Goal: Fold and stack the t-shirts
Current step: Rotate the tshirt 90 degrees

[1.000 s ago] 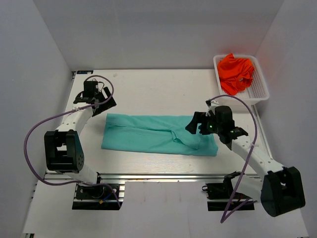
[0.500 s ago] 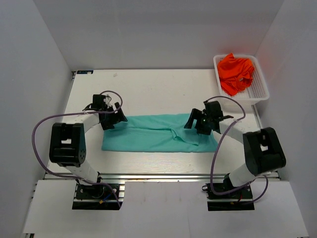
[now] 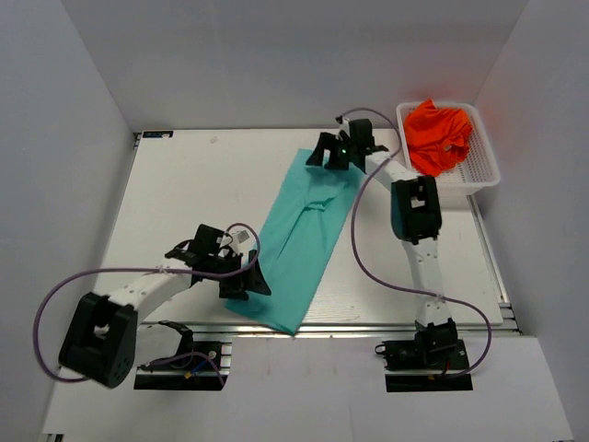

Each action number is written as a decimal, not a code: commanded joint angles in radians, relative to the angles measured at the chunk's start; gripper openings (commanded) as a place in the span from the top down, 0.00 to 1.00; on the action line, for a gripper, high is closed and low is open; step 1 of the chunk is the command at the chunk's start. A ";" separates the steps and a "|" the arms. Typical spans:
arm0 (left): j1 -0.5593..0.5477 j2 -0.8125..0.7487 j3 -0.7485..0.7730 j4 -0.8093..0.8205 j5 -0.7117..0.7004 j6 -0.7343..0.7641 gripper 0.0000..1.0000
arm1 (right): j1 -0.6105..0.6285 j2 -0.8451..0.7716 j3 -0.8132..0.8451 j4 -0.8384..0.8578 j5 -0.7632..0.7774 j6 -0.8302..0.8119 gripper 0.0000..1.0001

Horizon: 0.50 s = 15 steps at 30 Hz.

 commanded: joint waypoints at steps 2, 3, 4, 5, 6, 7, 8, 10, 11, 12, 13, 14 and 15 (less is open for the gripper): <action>-0.015 -0.153 0.055 -0.144 0.098 0.021 0.00 | 0.035 0.242 0.491 -0.302 -0.125 -0.187 0.10; -0.026 -0.167 0.064 -0.123 0.118 0.022 0.00 | 0.044 0.222 0.460 -0.285 -0.106 -0.197 0.10; -0.026 -0.167 0.075 -0.106 0.138 0.022 0.00 | 0.052 0.193 0.411 -0.256 -0.096 -0.204 0.10; -0.035 -0.180 0.096 -0.070 0.155 0.022 0.00 | 0.052 0.069 0.227 -0.115 -0.067 -0.214 0.10; -0.035 -0.191 0.107 -0.057 0.155 0.022 0.00 | 0.056 0.030 0.181 -0.082 -0.049 -0.220 0.10; -0.044 -0.215 0.116 -0.048 0.155 0.035 0.00 | 0.061 -0.024 0.154 -0.055 -0.017 -0.234 0.10; -0.044 -0.226 0.135 -0.048 0.135 0.055 0.00 | 0.062 -0.039 0.165 -0.089 0.028 -0.246 0.10; -0.044 -0.239 0.173 -0.048 0.065 0.078 0.00 | 0.076 -0.075 0.226 -0.159 0.078 -0.273 0.10; -0.044 -0.239 0.184 -0.057 0.034 0.090 0.00 | 0.076 -0.078 0.261 -0.184 0.092 -0.279 0.10; -0.044 -0.239 0.193 -0.057 -0.003 0.100 0.00 | 0.087 -0.101 0.268 -0.239 0.118 -0.288 0.10; -0.044 -0.239 0.211 -0.066 -0.086 0.112 0.00 | 0.091 -0.108 0.268 -0.251 0.132 -0.296 0.10; -0.044 -0.230 0.212 -0.066 -0.130 0.112 0.00 | 0.098 -0.121 0.242 -0.261 0.143 -0.300 0.10; -0.044 -0.210 0.212 -0.057 -0.168 0.112 0.00 | 0.107 -0.163 0.223 -0.283 0.171 -0.303 0.10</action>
